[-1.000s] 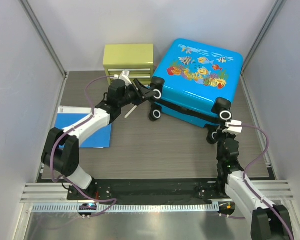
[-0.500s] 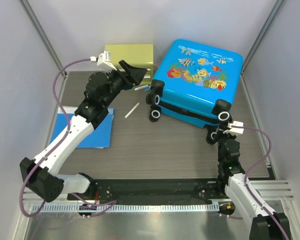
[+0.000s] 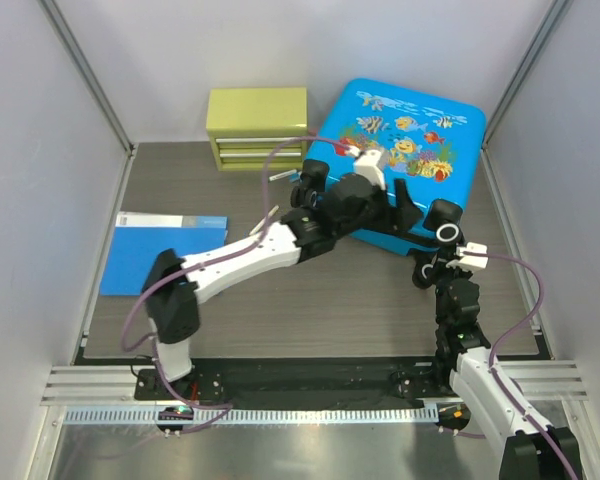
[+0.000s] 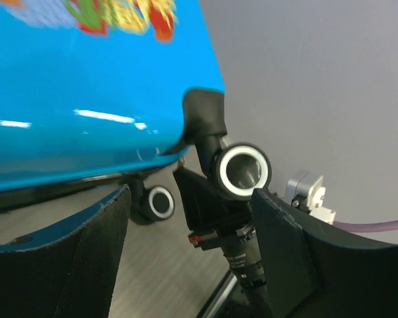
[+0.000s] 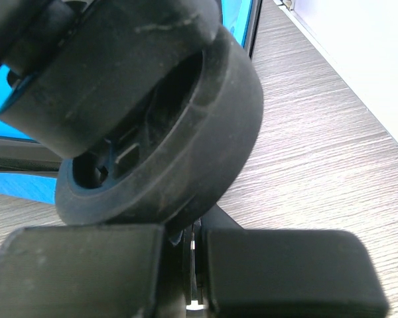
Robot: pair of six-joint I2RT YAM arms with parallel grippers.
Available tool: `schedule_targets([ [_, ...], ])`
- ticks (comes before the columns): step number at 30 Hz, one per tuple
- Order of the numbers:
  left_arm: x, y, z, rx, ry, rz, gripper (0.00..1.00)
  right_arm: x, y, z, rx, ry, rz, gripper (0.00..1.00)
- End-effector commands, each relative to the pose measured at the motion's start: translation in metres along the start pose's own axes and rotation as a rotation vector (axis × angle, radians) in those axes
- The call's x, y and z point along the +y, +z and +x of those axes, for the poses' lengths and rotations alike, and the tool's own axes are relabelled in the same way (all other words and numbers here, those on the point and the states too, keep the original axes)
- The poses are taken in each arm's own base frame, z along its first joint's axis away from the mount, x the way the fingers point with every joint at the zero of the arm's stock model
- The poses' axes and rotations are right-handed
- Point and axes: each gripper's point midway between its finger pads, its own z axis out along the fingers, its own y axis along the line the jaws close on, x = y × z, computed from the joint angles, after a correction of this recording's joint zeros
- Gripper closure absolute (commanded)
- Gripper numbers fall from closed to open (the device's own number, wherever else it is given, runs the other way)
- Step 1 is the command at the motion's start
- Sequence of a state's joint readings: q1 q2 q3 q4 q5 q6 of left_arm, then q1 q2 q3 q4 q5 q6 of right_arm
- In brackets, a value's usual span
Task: Pack the luggage
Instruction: Zip the luggage at the center of the board.
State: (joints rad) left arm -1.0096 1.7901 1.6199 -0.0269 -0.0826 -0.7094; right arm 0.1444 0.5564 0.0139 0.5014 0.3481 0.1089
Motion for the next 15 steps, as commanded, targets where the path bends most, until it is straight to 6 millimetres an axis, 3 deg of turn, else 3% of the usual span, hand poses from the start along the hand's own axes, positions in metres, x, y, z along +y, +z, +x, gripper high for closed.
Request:
schedule_targets([
  [1,-0.042,0.019,0.014,0.067,-0.054,0.087,0.25,0.017,0.005,-0.051,-0.143,0.074,-0.053,0.99],
  [2,-0.039,0.031,0.032,0.102,-0.061,0.082,0.26,0.017,0.005,-0.052,-0.144,0.076,-0.055,0.99],
  [11,-0.072,0.063,0.045,0.097,-0.161,0.144,0.25,0.020,0.005,-0.050,-0.142,0.084,-0.070,0.99],
  [15,-0.075,0.079,0.066,0.148,-0.199,0.162,0.25,0.020,0.005,-0.052,-0.145,0.087,-0.070,0.99],
])
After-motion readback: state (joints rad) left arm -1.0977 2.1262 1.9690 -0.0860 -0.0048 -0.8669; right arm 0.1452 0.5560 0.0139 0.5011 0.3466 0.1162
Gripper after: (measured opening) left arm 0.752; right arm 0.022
